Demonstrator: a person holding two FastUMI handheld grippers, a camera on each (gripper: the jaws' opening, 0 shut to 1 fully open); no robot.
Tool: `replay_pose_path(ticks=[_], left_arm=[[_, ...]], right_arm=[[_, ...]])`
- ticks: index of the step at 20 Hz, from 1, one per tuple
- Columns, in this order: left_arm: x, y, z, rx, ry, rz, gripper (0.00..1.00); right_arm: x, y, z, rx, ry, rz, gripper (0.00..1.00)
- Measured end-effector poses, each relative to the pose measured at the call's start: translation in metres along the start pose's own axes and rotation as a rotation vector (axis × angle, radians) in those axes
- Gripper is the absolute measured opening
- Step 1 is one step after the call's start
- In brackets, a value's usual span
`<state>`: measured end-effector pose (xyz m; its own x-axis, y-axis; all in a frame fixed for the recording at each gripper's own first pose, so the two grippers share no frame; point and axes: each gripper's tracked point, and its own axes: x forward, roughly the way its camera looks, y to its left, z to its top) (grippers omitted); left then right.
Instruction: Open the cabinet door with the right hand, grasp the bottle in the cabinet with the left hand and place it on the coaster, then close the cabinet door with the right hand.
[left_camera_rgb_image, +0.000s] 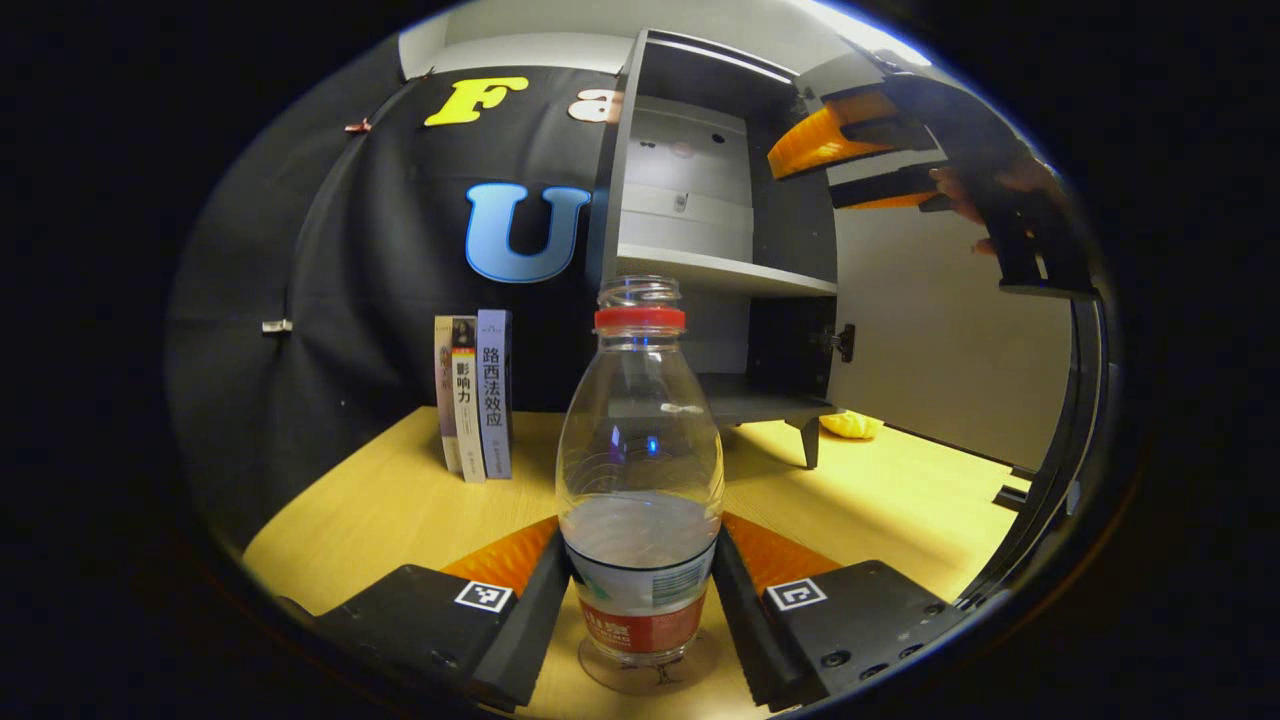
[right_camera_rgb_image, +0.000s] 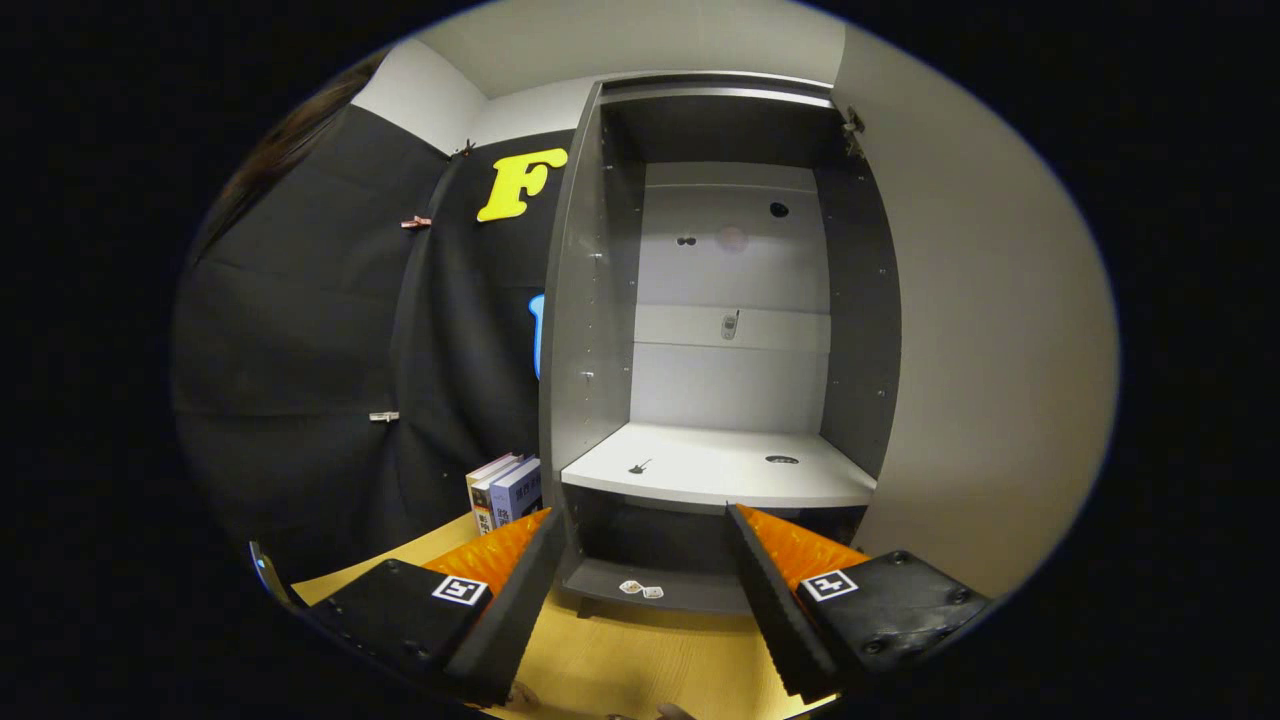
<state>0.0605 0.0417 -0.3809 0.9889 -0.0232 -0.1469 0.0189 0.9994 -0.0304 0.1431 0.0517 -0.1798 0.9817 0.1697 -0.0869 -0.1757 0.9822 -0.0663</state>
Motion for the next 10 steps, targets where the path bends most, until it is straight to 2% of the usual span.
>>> replay_pose_path(ticks=[7, 10], left_arm=[[0.003, -0.001, -0.017, 0.044, -0.028, -0.013, 0.78], [0.000, -0.001, -0.016, 0.073, -0.034, -0.006, 0.79]], right_arm=[[0.005, 0.024, -0.011, -0.121, 0.026, 0.057, 0.98], [0.004, 0.033, -0.013, -0.131, 0.031, 0.080, 0.98]])
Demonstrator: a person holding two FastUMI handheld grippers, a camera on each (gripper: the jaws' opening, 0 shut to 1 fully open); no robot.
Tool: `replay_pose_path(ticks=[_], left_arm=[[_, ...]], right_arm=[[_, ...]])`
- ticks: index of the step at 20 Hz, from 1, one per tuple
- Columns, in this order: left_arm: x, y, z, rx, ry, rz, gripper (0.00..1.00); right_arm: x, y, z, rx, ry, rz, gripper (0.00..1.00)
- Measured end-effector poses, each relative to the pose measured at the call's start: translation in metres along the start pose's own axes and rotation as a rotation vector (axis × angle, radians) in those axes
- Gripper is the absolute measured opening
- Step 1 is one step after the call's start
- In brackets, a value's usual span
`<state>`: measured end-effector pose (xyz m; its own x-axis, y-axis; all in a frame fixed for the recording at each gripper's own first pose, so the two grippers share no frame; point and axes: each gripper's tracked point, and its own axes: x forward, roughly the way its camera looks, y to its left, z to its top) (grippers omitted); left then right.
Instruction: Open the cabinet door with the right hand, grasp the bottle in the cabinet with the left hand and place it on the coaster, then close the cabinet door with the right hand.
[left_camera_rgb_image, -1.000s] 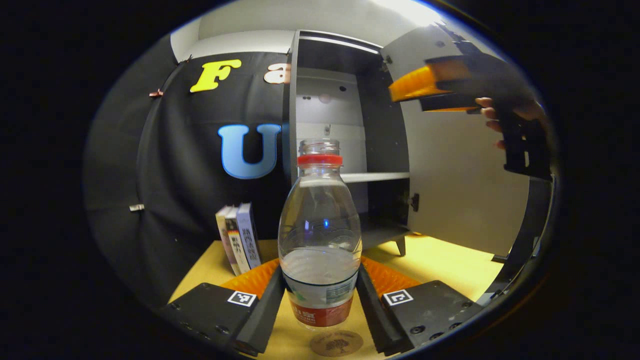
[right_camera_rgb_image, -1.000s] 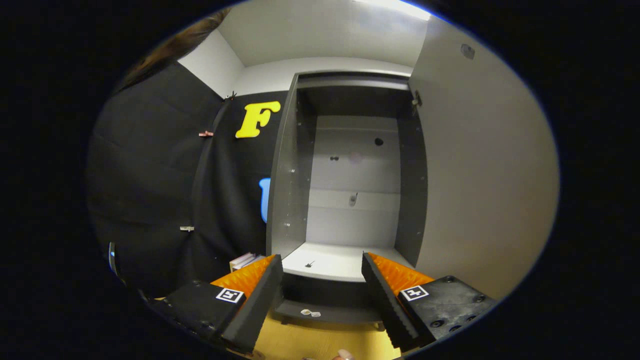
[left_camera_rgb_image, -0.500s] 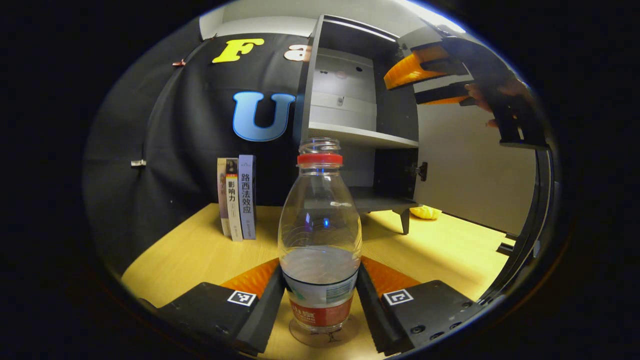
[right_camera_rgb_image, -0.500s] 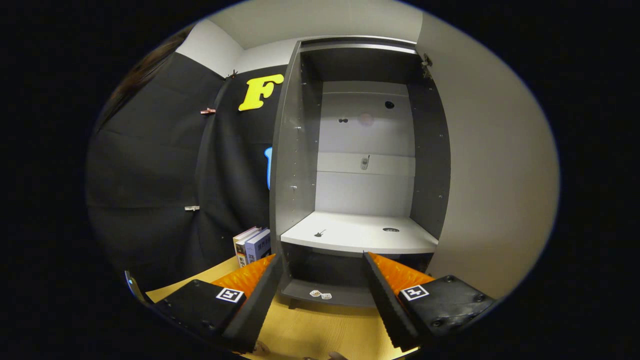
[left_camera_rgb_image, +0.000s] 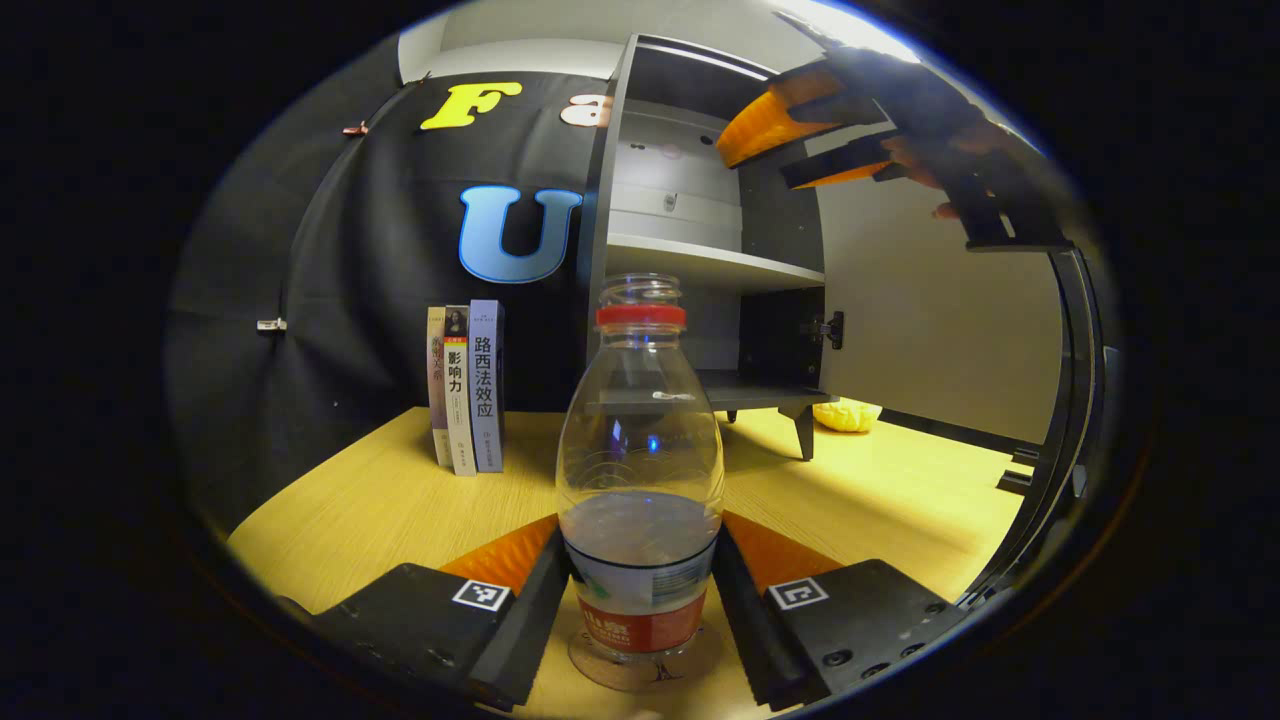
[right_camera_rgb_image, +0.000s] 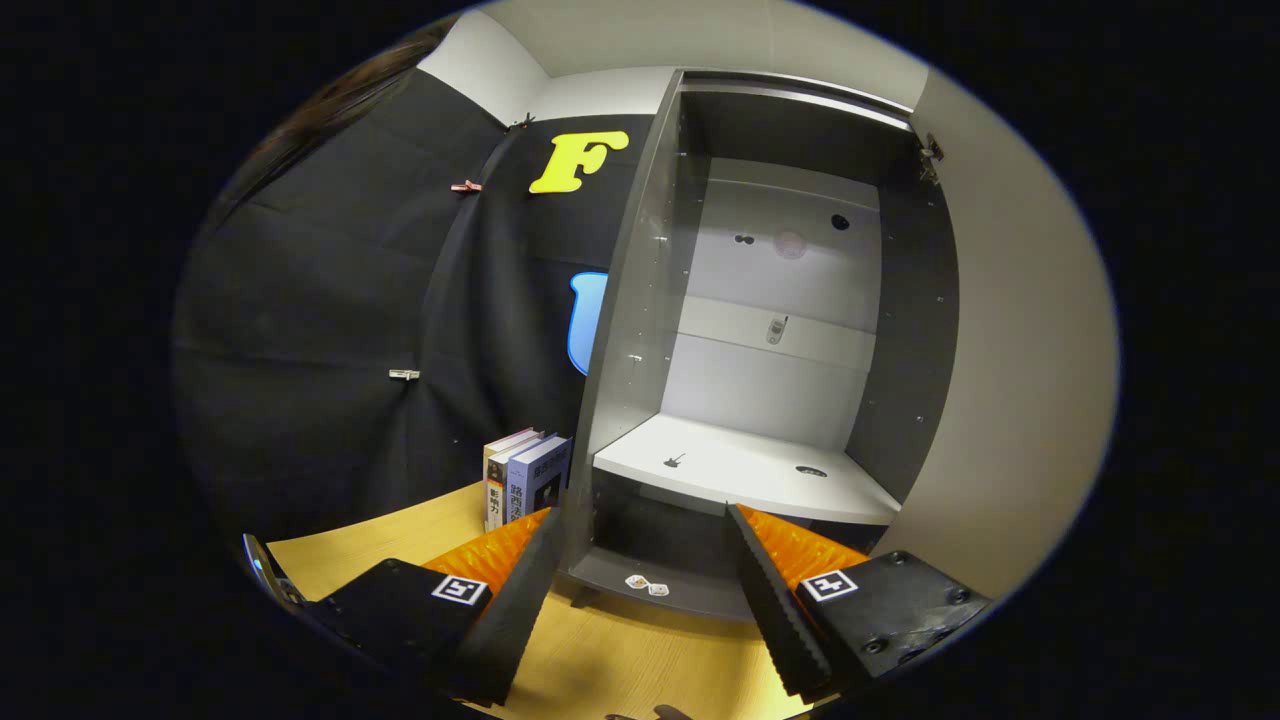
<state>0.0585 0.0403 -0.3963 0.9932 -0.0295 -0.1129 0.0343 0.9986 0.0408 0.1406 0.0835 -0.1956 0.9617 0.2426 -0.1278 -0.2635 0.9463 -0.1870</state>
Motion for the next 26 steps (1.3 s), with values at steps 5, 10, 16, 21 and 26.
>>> replay_pose_path(ticks=[5, 10, 16, 21, 26], left_arm=[[0.001, 0.002, 0.016, 0.022, -0.031, 0.000, 0.88], [0.000, -0.002, 0.054, 0.057, -0.089, -0.023, 0.93], [-0.010, -0.008, 0.120, 0.014, -0.140, -0.052, 0.93], [-0.023, -0.013, 0.180, 0.044, -0.154, -0.095, 0.93], [-0.026, -0.033, 0.261, -0.053, -0.134, -0.259, 0.93]], right_arm=[[-0.001, 0.001, -0.002, 0.035, 0.013, 0.011, 0.98], [-0.011, -0.014, 0.006, 0.071, 0.010, -0.015, 0.98], [-0.038, -0.039, 0.041, 0.066, -0.050, -0.071, 0.98], [-0.078, -0.053, 0.068, 0.077, -0.077, -0.063, 0.97], [-0.137, -0.052, 0.077, 0.073, -0.010, -0.002, 0.97]])
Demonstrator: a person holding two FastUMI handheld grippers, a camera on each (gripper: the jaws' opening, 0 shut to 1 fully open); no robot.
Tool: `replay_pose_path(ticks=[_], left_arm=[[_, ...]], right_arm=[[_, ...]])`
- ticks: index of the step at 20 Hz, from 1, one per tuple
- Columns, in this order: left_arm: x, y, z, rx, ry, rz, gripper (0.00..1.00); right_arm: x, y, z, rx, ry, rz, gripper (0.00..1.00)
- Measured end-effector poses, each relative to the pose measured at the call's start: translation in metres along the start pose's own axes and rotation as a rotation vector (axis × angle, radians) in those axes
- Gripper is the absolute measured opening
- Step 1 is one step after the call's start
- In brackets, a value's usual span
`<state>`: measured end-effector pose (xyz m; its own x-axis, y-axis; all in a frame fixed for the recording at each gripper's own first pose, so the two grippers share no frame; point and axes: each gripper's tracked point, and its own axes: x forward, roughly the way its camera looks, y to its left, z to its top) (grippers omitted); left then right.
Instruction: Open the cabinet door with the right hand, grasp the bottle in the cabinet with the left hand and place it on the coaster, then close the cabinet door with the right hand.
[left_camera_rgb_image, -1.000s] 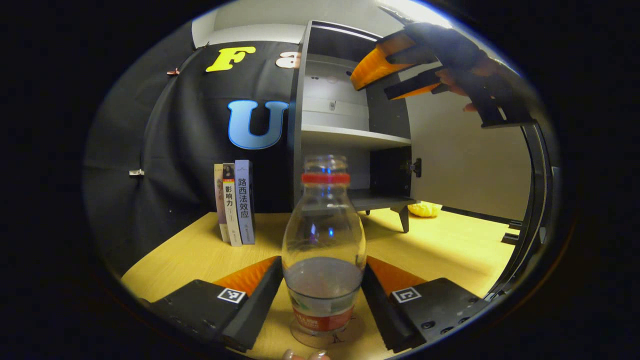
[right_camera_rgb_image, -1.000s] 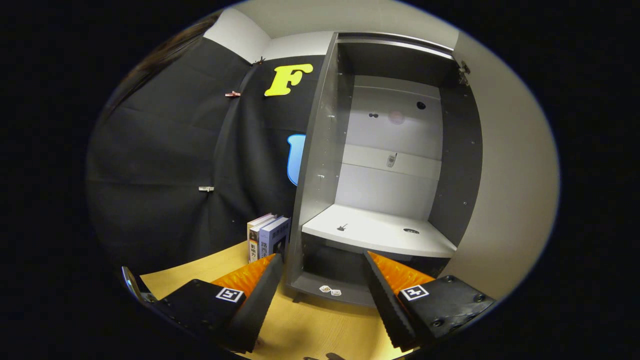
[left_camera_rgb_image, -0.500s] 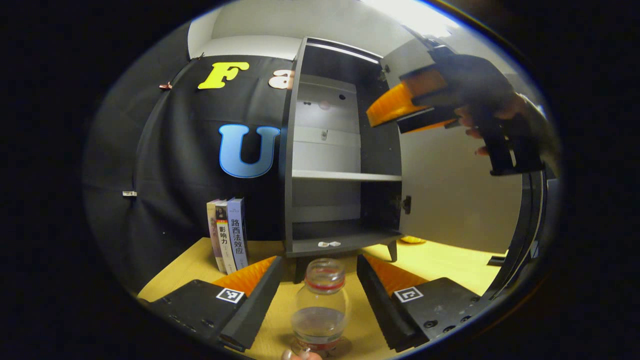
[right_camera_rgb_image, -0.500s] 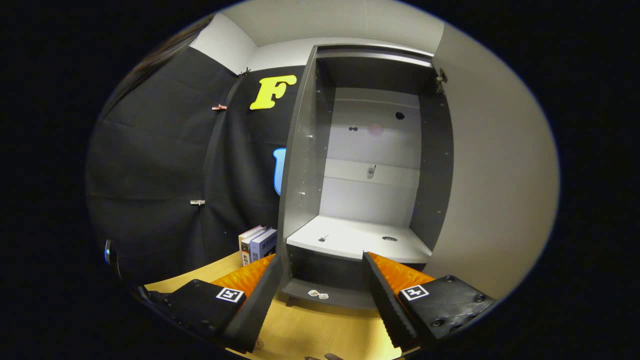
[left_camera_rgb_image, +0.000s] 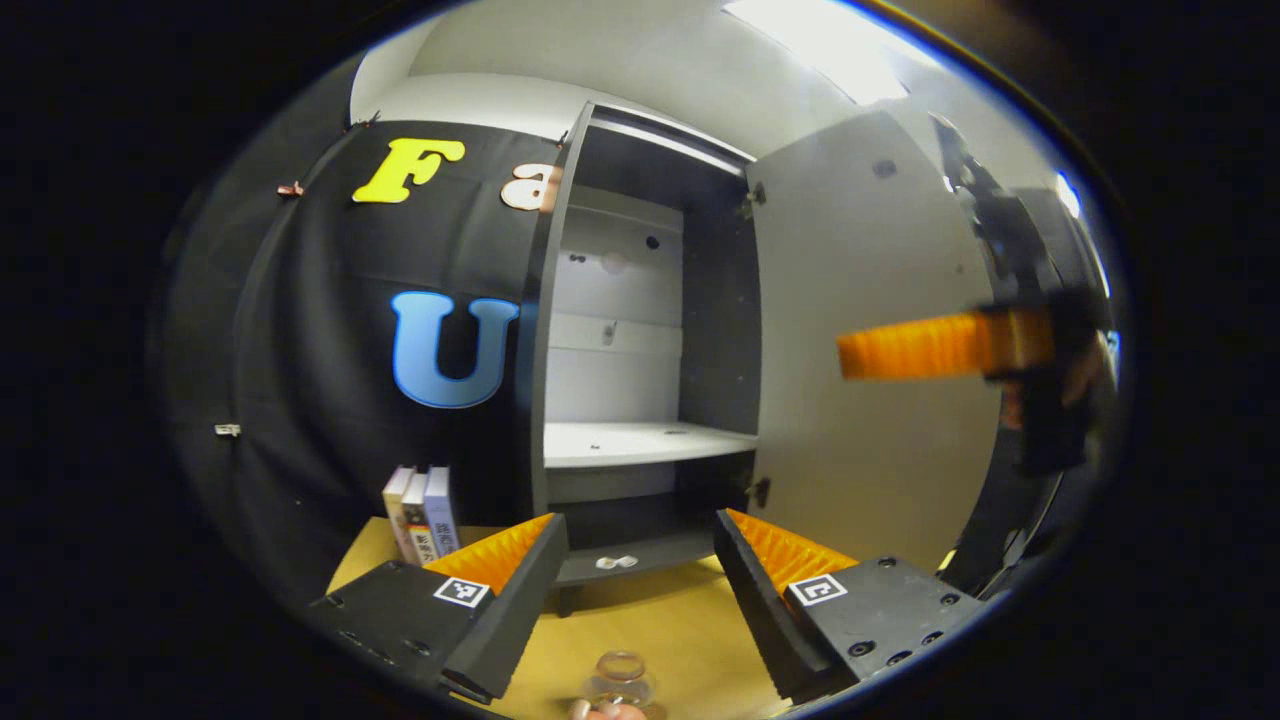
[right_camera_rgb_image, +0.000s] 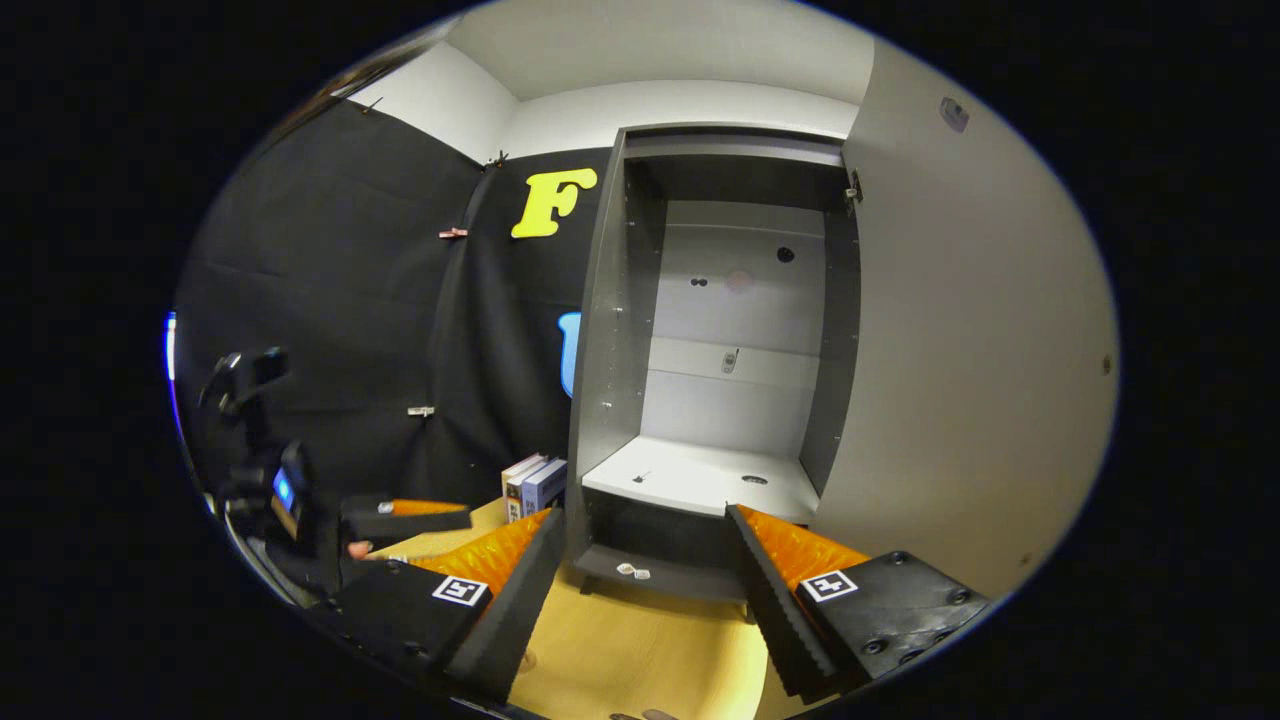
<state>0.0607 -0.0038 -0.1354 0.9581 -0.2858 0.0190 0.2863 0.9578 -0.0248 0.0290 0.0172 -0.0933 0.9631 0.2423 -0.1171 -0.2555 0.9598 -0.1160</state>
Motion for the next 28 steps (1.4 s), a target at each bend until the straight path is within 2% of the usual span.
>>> replay_pose_path(ticks=[2, 4, 8, 9, 11, 13, 15, 17, 20, 24, 27, 28], left_arm=[[0.011, 0.000, 0.026, -0.058, 0.026, -0.039, 0.92], [0.022, -0.001, 0.048, -0.078, 0.034, -0.068, 0.93], [0.049, -0.002, 0.068, 0.015, 0.042, -0.067, 0.93], [0.056, -0.005, 0.068, 0.030, 0.043, -0.063, 0.93], [0.070, -0.021, 0.066, 0.005, 0.053, -0.089, 0.93], [0.083, -0.037, 0.065, -0.014, 0.063, -0.106, 0.93], [0.098, -0.052, 0.065, -0.042, 0.073, -0.124, 0.92], [0.108, -0.063, 0.065, -0.070, 0.076, -0.129, 0.93], [0.118, -0.062, 0.066, -0.061, 0.071, -0.070, 0.93], [0.115, -0.054, 0.068, -0.092, 0.050, 0.013, 0.93], [0.106, -0.037, 0.066, -0.075, 0.056, 0.084, 0.93], [0.102, -0.031, 0.064, -0.067, 0.066, 0.104, 0.93]], right_arm=[[-0.029, -0.001, 0.010, 0.004, 0.003, 0.013, 0.97], [-0.059, -0.016, 0.017, 0.041, -0.006, -0.019, 0.97], [-0.119, -0.086, 0.023, 0.131, -0.045, -0.212, 0.94], [-0.136, -0.105, 0.026, 0.131, -0.063, -0.272, 0.98], [-0.165, -0.140, 0.030, 0.121, -0.096, -0.366, 0.98], [-0.183, -0.168, 0.036, 0.129, -0.129, -0.425, 0.94], [-0.187, -0.195, 0.038, 0.132, -0.155, -0.446, 0.98], [-0.177, -0.212, 0.042, 0.166, -0.179, -0.415, 0.98], [-0.158, -0.226, 0.045, 0.180, -0.181, -0.324, 0.98], [-0.134, -0.229, 0.030, 0.106, -0.105, -0.212, 0.95], [-0.121, -0.209, 0.032, 0.163, -0.084, -0.129, 1.00], [-0.117, -0.199, 0.034, 0.169, -0.084, -0.102, 0.88]])
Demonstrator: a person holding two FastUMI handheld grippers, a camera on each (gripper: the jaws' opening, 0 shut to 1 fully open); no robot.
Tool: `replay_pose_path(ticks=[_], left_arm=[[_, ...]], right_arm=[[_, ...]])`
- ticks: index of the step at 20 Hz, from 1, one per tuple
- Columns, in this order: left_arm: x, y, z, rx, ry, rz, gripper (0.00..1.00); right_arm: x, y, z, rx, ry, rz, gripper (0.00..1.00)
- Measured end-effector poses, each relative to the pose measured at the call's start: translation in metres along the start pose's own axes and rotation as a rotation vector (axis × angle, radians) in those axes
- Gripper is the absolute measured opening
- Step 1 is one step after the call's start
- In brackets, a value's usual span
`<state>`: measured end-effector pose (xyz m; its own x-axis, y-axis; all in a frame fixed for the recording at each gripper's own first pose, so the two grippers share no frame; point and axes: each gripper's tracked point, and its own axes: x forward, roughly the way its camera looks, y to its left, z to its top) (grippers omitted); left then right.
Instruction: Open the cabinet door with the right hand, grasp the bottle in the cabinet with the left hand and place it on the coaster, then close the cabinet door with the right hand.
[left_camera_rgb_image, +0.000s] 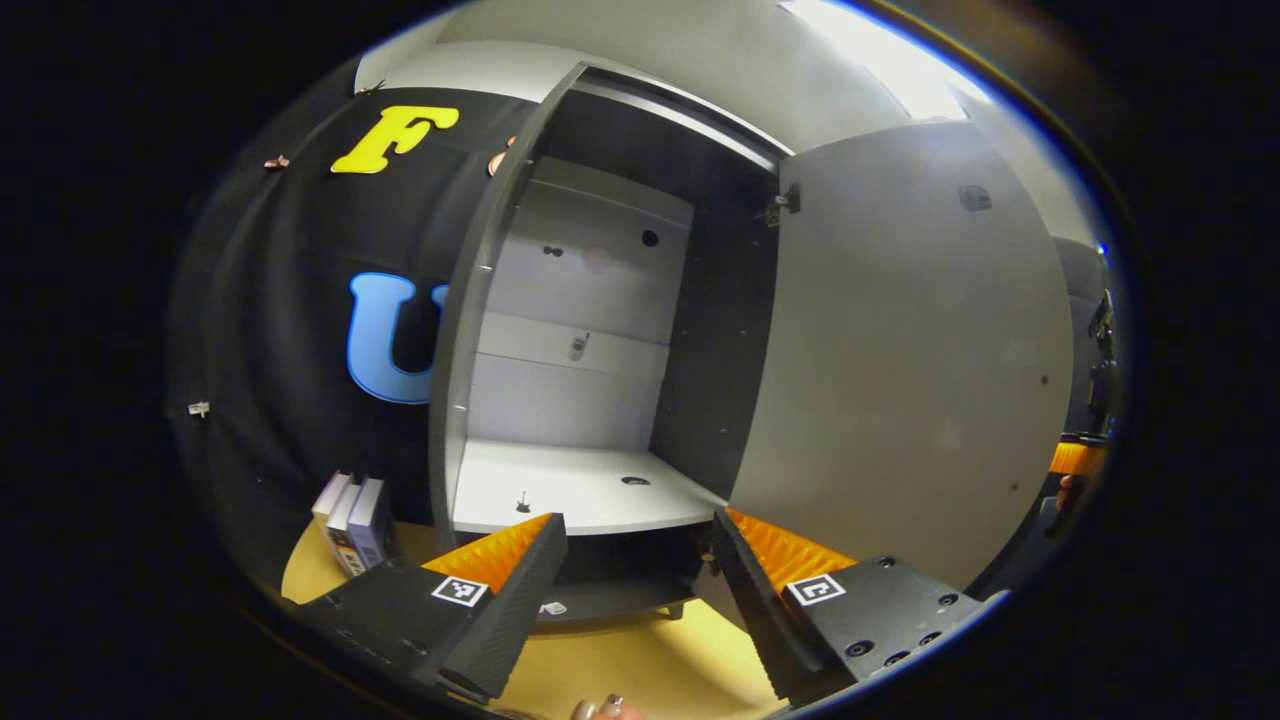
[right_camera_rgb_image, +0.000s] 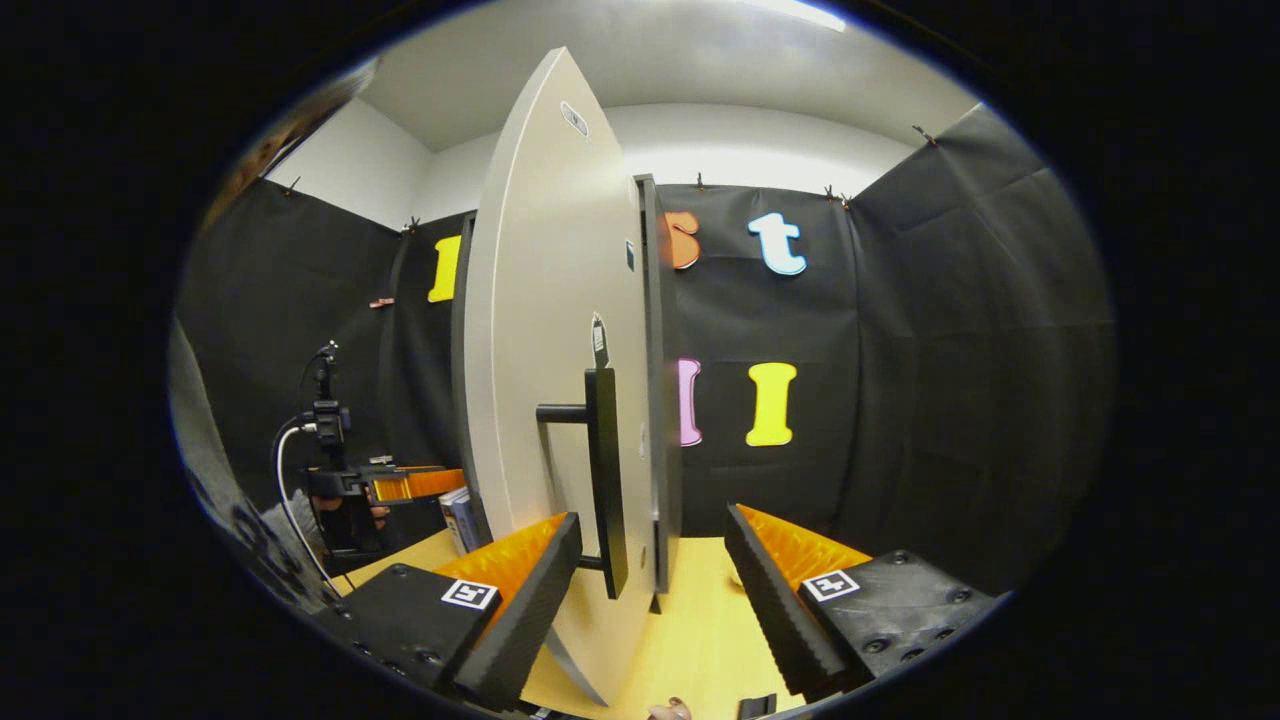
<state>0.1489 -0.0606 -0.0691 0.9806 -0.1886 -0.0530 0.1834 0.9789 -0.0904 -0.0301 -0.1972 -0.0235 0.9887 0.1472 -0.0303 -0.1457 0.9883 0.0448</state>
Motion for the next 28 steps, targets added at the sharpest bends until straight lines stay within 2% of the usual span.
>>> replay_pose_path(ticks=[1, 8, 14, 17, 19, 22, 26, 28], left_arm=[[-0.004, 0.007, -0.002, 0.002, 0.007, 0.019, 0.93], [-0.050, 0.065, -0.007, -0.018, 0.034, 0.118, 0.93], [-0.100, 0.118, 0.002, -0.007, 0.029, 0.191, 0.93], [-0.119, 0.129, 0.009, -0.001, 0.028, 0.202, 0.93], [-0.125, 0.130, 0.010, 0.006, 0.034, 0.210, 0.93], [-0.124, 0.119, 0.010, -0.006, 0.031, 0.219, 0.93], [-0.103, 0.092, 0.013, -0.042, 0.012, 0.222, 0.93], [-0.093, 0.083, 0.017, -0.030, 0.002, 0.236, 0.93]], right_arm=[[0.004, 0.010, -0.001, 0.002, 0.005, 0.028, 0.95], [0.050, 0.112, -0.010, 0.009, 0.017, 0.218, 0.96], [0.110, 0.175, -0.012, 0.138, -0.036, 0.272, 0.98], [0.112, 0.188, 0.000, 0.108, -0.075, 0.285, 0.99], [0.109, 0.172, -0.002, 0.049, -0.086, 0.233, 0.99], [0.108, 0.127, -0.004, -0.015, -0.111, 0.071, 0.97], [0.117, 0.051, -0.010, -0.041, -0.105, -0.159, 0.97], [0.125, 0.036, -0.014, -0.044, -0.102, -0.176, 0.97]])
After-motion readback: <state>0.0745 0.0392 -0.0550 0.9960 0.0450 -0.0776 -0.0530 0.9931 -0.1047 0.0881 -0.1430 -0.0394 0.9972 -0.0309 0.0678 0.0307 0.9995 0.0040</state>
